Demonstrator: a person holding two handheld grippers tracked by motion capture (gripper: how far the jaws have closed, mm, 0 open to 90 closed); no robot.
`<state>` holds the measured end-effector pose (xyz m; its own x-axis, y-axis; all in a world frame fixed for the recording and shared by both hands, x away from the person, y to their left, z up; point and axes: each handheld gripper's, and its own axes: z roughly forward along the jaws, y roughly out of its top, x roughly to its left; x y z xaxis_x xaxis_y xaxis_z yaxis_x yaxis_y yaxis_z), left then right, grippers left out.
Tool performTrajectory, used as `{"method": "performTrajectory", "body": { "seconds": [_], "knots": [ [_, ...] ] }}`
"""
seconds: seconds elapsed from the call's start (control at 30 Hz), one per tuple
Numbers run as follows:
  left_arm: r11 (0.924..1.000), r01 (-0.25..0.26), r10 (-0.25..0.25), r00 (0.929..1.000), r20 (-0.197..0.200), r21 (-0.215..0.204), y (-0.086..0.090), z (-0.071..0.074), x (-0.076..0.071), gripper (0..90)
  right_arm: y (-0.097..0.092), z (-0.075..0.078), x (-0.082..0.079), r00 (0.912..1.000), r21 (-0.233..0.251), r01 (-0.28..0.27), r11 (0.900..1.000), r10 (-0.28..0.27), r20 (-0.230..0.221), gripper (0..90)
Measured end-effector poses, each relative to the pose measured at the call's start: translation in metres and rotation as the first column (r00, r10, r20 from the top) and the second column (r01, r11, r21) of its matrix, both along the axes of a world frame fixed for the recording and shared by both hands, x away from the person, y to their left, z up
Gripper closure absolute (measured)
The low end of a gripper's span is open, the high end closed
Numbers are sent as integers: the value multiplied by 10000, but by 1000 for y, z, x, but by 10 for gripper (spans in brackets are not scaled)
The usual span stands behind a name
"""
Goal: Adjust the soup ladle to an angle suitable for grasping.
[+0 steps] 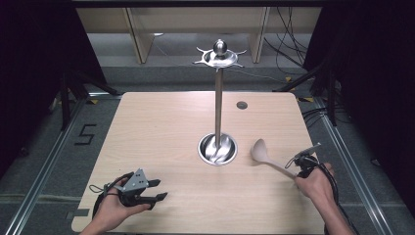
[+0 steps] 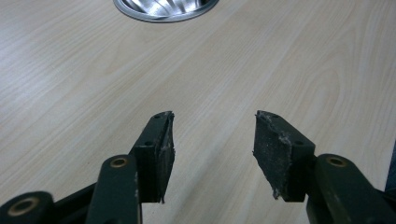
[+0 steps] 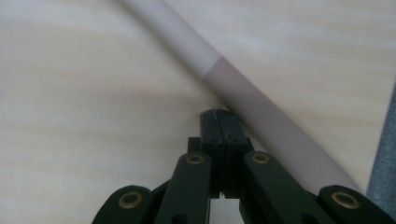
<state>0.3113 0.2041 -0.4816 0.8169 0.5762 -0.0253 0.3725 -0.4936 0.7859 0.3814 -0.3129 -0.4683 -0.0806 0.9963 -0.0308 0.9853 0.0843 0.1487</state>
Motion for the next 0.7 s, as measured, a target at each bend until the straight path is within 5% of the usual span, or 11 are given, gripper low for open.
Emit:
{"method": "performTrajectory", "body": {
  "seconds": [0.13,0.27,0.53,0.57,0.6,0.63,0.67,0.7],
  "knots": [
    [10000,22,-22,10000,-22,32,0,0,0,466,-8,-1,12,9971,11,458,9990,-458,606,900],
    [9997,57,-58,10000,47,247,1,0,1,467,-17,-1,22,9966,0,441,9990,-440,702,900],
    [10000,40,-40,10000,-47,38,-1,-1,1,467,-19,-1,20,9910,374,710,9968,-748,1107,859],
    [9999,128,-127,9999,-35,104,-1,0,1,467,-12,1,14,9763,968,1714,9804,-1822,1165,814],
    [10000,52,-52,10000,-4,72,-1,0,1,467,-11,3,12,9732,1094,1835,9769,-1962,1197,798],
    [9998,147,-146,9999,-48,163,-1,1,2,467,-7,3,10,9568,1468,2289,9623,-2502,1484,772],
    [10000,59,-59,10000,-6,-35,-2,0,1,467,-17,6,7,9782,1255,1101,9860,-1299,1622,736],
    [9999,69,-69,10000,-9,-75,-2,0,2,467,-15,8,3,9760,1413,1136,9834,-1370,1692,716]
  ]
}}
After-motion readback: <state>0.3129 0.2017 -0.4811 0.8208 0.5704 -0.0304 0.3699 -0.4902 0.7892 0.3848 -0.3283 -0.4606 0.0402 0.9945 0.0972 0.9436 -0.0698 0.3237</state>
